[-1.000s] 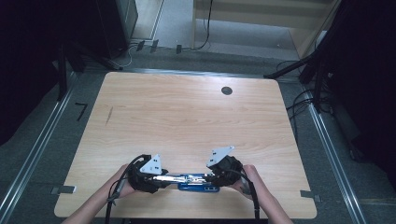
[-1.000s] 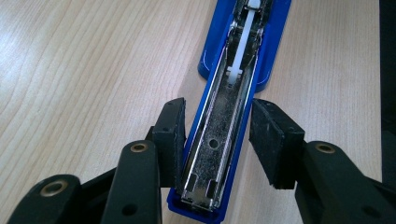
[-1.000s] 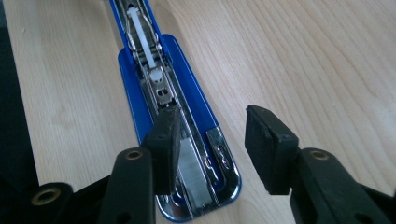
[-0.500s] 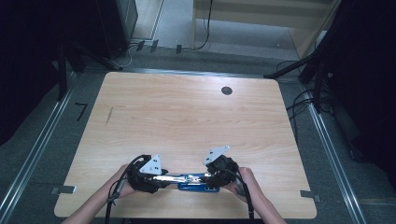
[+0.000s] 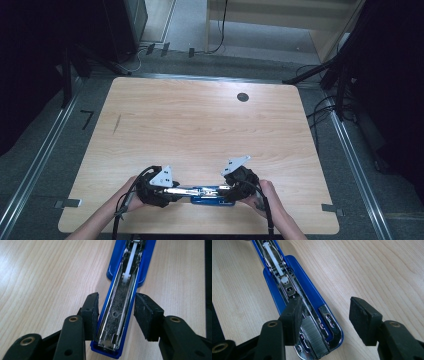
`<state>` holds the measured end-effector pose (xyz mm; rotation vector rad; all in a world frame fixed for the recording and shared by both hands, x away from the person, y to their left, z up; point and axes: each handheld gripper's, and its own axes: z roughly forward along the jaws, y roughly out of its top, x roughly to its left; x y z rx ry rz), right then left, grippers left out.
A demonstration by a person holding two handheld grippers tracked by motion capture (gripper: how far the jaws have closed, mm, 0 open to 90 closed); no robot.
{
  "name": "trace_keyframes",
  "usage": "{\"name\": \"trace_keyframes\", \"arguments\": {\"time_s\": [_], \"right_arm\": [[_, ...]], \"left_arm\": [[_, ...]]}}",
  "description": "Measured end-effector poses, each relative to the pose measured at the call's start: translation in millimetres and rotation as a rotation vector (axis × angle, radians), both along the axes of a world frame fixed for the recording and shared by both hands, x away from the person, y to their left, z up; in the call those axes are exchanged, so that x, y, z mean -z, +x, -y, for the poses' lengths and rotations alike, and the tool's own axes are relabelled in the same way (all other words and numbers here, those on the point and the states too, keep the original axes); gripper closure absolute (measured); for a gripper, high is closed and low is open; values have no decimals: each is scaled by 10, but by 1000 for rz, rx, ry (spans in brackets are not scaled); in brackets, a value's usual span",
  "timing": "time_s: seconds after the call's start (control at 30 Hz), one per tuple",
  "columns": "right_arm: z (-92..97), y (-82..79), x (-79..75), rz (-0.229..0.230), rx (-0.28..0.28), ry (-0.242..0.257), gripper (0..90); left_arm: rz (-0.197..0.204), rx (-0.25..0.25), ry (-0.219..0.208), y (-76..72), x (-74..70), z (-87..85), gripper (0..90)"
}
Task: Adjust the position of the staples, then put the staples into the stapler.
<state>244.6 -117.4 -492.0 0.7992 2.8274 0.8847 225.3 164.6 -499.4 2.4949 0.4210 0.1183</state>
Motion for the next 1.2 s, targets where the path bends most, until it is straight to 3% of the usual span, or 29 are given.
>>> {"name": "trace_keyframes", "arguments": {"time_s": [0.43,0.73,1.2], "right_arm": [[-10,2,-7,-2,-2,-12,456],[-12,-9,-3,-2,1,-14,470],[6,-37,17,15,18,9,472]], "left_arm": [[-16,-15,13,6,59,-65,542],[-7,9,17,-6,35,-79,565],[17,28,-33,-18,-137,-77,571]]}}
